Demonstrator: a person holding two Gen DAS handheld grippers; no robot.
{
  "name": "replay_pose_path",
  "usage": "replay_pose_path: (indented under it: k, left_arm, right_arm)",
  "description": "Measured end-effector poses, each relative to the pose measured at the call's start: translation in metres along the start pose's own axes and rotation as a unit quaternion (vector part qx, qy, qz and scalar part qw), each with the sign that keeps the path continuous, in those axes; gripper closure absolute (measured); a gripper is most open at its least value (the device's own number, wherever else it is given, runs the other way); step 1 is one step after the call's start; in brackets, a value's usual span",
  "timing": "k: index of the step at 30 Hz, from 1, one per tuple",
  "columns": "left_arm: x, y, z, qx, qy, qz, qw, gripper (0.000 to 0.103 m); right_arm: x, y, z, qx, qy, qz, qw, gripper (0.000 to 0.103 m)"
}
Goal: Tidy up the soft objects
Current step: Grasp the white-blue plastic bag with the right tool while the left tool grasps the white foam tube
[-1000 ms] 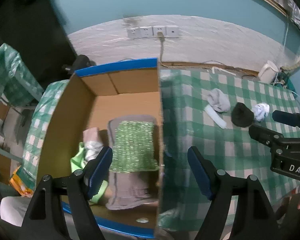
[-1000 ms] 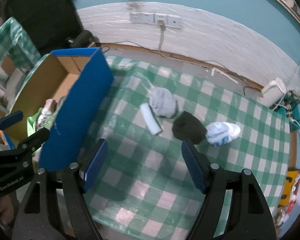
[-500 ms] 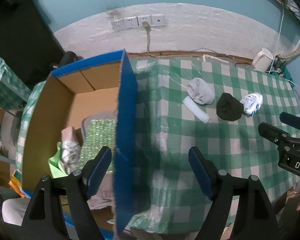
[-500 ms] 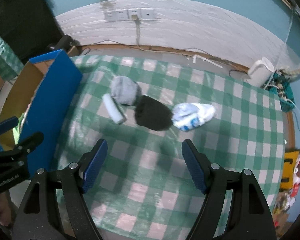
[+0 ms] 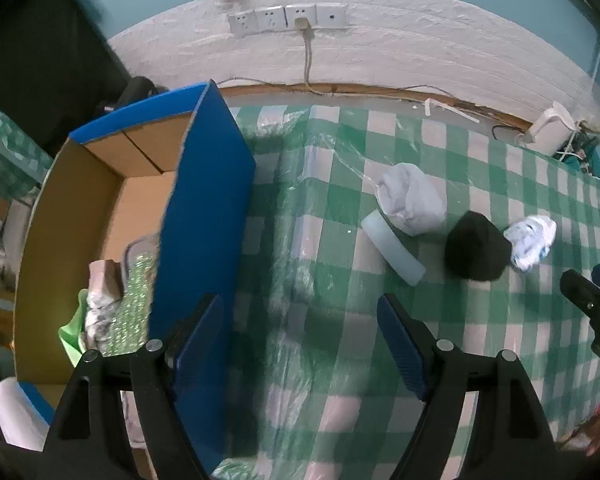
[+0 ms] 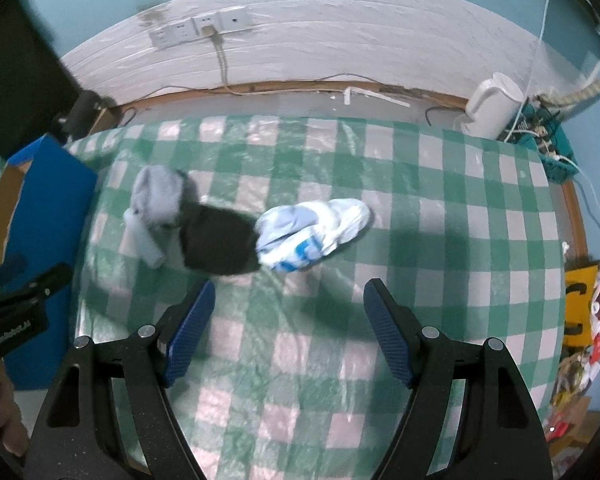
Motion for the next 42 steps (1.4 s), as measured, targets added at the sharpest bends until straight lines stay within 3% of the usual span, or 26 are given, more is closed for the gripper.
replay_pose_path:
  k: [20,32,42]
  left_arm:
    - [0.055,0.044,0.016,-0.057,-0.028,-0.056,0.9964,0.022]
    - [0.078,0.039,0.018,-0.075,-0.042,-0.081,0.993,0.019]
    - [0.075,0.038,0.028,-0.076,-0.048,-0.076,0.9931,0.017]
  right_arm:
    - [0.055,0.044,0.014,0.091,-0.012,-0.03,0.995,0.026]
    - [0.077,0.039,0.003,0.054,-0.073,-0.042,0.995,0.026]
    - [0.093,0.023,0.027,0.09,-0.062,-0.08,0.991,0.026]
Point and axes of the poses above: each gripper's, at about its wrist camera, not at the fingertips, and x roughly the way its jaws point, z to its right, y to its top, the point moved 4 cm from there along x, roughly the way its jaws point, and after that the axes turned 3 degrees about -y, right-handed, at the moved point
